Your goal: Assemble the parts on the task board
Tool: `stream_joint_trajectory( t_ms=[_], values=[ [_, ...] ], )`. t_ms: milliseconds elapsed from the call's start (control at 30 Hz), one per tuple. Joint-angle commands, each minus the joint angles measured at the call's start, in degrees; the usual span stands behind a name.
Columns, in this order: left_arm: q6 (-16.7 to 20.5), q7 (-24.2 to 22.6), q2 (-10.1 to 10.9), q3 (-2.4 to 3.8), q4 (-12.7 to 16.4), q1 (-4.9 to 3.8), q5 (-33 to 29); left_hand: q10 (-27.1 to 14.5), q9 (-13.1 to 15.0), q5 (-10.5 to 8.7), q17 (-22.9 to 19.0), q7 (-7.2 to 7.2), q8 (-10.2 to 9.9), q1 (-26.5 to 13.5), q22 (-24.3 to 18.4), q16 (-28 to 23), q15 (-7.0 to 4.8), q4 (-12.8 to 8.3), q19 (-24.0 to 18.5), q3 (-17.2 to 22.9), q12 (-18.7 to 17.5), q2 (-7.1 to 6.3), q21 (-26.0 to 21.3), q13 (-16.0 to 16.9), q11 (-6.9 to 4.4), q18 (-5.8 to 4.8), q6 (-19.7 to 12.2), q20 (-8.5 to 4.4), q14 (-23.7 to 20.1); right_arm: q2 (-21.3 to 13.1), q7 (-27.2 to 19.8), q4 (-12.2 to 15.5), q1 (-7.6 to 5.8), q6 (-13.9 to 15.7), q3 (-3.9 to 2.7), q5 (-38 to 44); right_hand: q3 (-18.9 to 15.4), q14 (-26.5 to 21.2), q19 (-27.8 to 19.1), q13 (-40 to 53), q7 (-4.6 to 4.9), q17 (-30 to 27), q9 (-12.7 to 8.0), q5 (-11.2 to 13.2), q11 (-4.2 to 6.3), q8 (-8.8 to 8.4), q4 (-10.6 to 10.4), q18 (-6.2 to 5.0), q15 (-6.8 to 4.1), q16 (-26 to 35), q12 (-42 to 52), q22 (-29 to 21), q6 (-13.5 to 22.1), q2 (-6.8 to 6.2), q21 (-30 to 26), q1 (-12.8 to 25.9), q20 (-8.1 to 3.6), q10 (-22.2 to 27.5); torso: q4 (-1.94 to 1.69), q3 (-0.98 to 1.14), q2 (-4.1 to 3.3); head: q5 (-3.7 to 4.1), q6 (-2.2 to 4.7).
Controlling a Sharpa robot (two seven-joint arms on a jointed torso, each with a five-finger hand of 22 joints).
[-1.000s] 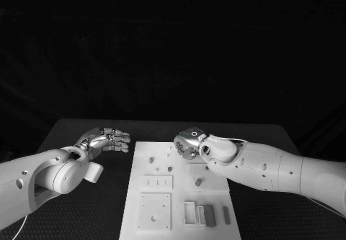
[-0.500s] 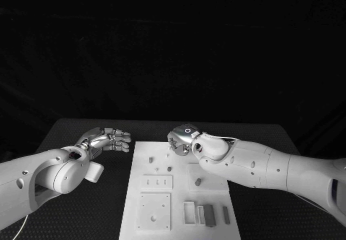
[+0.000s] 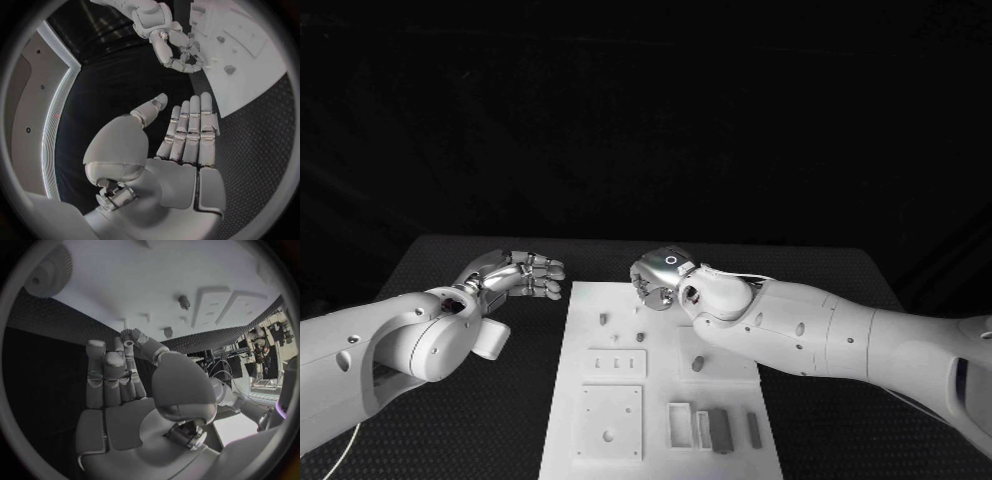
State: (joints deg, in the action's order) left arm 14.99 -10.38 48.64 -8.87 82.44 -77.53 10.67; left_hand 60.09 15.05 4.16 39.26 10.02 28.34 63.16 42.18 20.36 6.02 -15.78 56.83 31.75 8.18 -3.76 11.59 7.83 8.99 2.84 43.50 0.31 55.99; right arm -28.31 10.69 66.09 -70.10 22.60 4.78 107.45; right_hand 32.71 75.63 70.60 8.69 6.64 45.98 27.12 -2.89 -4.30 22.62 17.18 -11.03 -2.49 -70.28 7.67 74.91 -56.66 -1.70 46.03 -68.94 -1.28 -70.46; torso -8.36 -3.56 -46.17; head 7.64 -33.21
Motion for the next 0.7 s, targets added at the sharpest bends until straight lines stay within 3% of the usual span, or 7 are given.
stream_joint_trajectory(
  t_ms=[33,700],
  values=[
    [-0.4,-0.4,-0.2,0.05,0.3,-0.31,0.0,0.2,0.1,-0.27,0.1,0.43,-0.2,-0.5,-0.1,-0.3,-0.04,-0.1,0.3,-0.1,-0.2,-0.12,-0.3,-0.1,0.25,1.02,0.0,-0.05,0.6,0.5,0.2,-0.6,-0.01,0.1,-0.02,0.6,0.1,-0.6,0.1,0.1,0.17,-0.1,1.2,-0.2,1.31,0.01,-0.3,-3.97,-0.91,-0.3,0.1,1.4,-0.3,-0.07,0.3,-0.4,-0.39,-4.7,-0.1,-0.01,-0.09,-0.07,-0.04],
    [-0.4,-0.3,-0.2,0.05,0.6,-0.88,0.0,0.2,0.1,-0.28,0.2,0.45,-0.3,-0.5,0.0,-0.4,-0.04,-0.1,0.3,-0.1,-0.3,-0.17,-0.4,-0.1,0.26,1.01,0.0,-0.04,0.6,2.2,0.1,-3.1,0.01,-0.9,0.0,0.5,0.1,-0.6,0.0,0.1,0.19,-0.2,1.3,-0.2,1.29,-0.09,-0.3,-3.97,-0.9,-0.4,0.0,1.4,-0.3,-0.03,0.4,-0.3,-0.36,-4.7,0.0,-0.04,-0.22,-0.54,-0.29]
  ],
)
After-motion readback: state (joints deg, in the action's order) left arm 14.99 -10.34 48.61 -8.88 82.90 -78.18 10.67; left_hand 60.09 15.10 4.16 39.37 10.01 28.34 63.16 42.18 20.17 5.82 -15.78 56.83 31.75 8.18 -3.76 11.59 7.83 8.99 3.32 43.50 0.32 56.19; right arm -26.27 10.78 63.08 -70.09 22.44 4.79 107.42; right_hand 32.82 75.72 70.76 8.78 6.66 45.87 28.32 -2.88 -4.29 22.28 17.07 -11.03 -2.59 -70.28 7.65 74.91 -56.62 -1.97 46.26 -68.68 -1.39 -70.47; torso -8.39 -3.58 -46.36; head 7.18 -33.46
